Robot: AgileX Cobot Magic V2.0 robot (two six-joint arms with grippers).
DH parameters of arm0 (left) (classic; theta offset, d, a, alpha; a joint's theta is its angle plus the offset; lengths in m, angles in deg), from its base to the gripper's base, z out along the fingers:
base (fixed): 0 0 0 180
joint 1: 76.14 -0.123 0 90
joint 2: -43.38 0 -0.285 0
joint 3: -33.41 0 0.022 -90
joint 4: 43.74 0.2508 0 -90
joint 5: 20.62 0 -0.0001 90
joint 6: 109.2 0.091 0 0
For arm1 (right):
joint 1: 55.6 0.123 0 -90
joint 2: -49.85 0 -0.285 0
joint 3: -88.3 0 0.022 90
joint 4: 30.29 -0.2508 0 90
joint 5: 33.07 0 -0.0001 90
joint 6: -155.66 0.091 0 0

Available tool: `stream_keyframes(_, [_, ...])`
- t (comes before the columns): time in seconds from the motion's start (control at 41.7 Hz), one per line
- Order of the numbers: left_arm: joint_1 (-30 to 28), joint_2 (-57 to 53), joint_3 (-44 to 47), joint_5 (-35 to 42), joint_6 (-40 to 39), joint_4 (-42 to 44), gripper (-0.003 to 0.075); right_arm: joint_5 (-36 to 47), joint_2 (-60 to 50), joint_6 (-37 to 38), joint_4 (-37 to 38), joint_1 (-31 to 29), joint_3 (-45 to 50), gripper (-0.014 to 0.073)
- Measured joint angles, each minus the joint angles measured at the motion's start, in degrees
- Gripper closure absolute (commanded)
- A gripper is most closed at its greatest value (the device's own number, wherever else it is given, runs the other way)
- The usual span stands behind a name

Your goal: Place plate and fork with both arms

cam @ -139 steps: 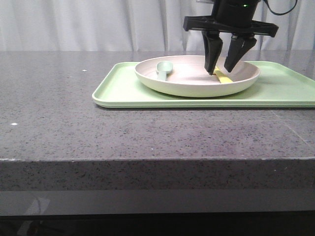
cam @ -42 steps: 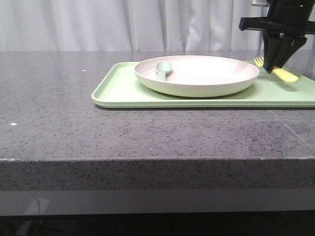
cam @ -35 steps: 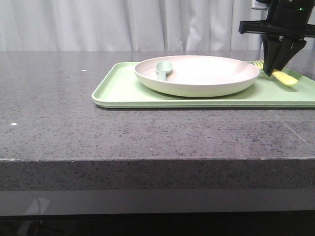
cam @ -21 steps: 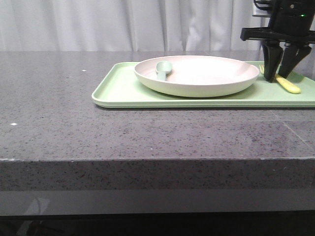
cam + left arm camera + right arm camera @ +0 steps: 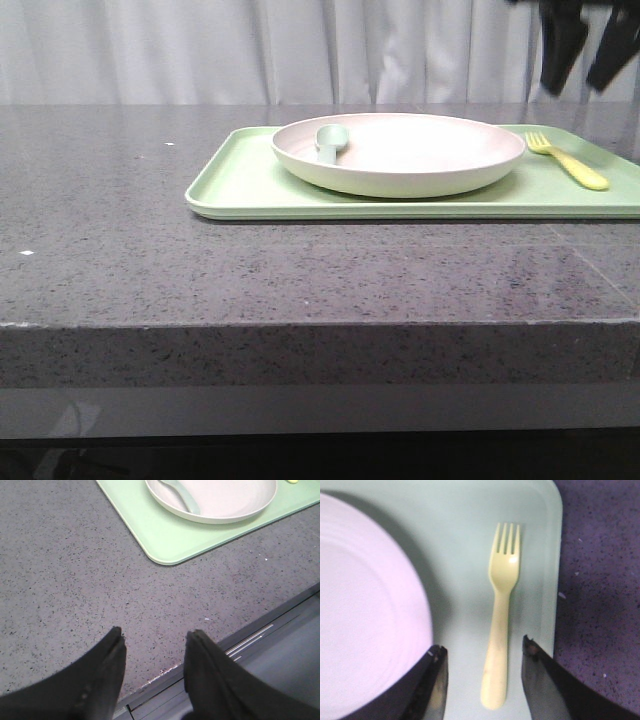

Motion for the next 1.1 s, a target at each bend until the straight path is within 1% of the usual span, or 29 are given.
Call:
stream_keyframes(0.216, [0.0,0.0,0.0,0.0,0.0,0.0,0.0427,0.38,-16.14,-2.33,-0.27,6.22,9.85,0.022])
stream_keyframes(0.312, [0.0,0.0,0.0,0.0,0.0,0.0,0.0427,2.66,-23.16,-2.59,-0.69,8.97,15.71,0.022])
stream_keyframes(0.432, [0.0,0.0,0.0,0.0,0.0,0.0,0.0427,4.72,-32.13,-2.72,-0.82,10.76,23.29,0.022])
stream_keyframes(0.816, [0.0,0.0,0.0,0.0,0.0,0.0,0.0427,6.41,-56.78,-3.08,0.98,10.95,46.38,0.022])
stream_keyframes(1.104, [0.0,0.0,0.0,0.0,0.0,0.0,0.0427,7.32,-76.06,-3.08,1.11,10.95,59.51,0.022])
